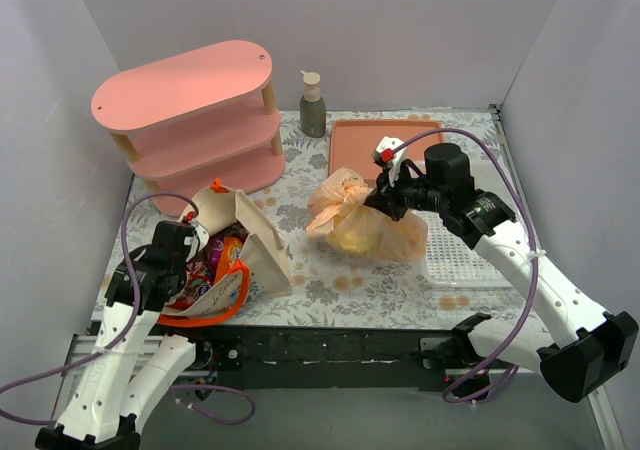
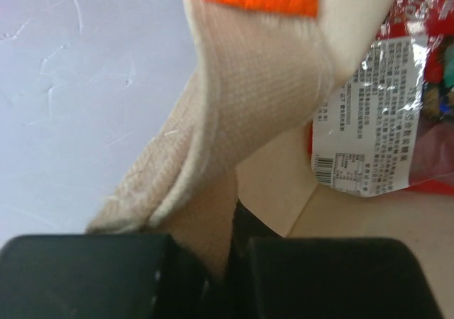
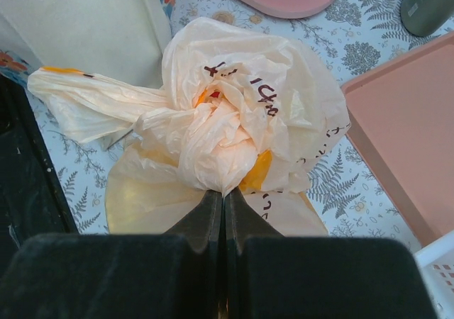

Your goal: Untie the knot of the grocery bags and take out the mixed food

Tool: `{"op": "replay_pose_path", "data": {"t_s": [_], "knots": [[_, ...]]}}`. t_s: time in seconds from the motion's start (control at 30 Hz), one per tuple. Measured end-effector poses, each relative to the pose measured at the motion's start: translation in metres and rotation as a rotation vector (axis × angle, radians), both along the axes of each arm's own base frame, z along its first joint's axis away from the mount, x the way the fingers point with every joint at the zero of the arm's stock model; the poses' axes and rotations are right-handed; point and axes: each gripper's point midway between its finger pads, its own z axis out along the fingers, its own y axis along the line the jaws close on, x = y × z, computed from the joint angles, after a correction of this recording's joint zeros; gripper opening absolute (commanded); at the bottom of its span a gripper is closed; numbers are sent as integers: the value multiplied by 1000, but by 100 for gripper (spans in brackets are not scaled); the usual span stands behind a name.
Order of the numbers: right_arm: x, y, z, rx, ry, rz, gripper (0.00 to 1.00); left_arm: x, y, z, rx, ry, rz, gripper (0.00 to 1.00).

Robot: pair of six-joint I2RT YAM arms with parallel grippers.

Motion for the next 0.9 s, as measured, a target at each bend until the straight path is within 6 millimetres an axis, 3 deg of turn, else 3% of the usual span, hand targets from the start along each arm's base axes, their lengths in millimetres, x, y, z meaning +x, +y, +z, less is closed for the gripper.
{"op": "replay_pose_path", "data": {"t_s": [0.07,0.1,0.3,0.4,0.43,0.5,0.73,0.87,0.9], "knots": [[0,1,-2,2,12,2,1,-4,8,-1,64,15,-26,3],[0,2,-3,3,19,5,1,-6,12,-2,98,26,-40,10],[-2,6,-8,8,53,18,1,-5,28,7,261,80,-47,29],[-1,7,-9,6,56,19,1,-5,35,16,340,130,-10,60],[-1,7,-9,6,56,19,1,-3,37,22,369,140,6,83],[-1,7,-9,6,56,19,1,5,38,43,412,135,37,91],[-2,6,-10,5,56,20,1,63,25,138,374,-86,106,93],[-2,4,-10,5,60,6,1,115,-1,199,161,-315,115,73],[-2,4,-9,6,60,-2,1,127,-10,209,89,-365,111,52]]}}
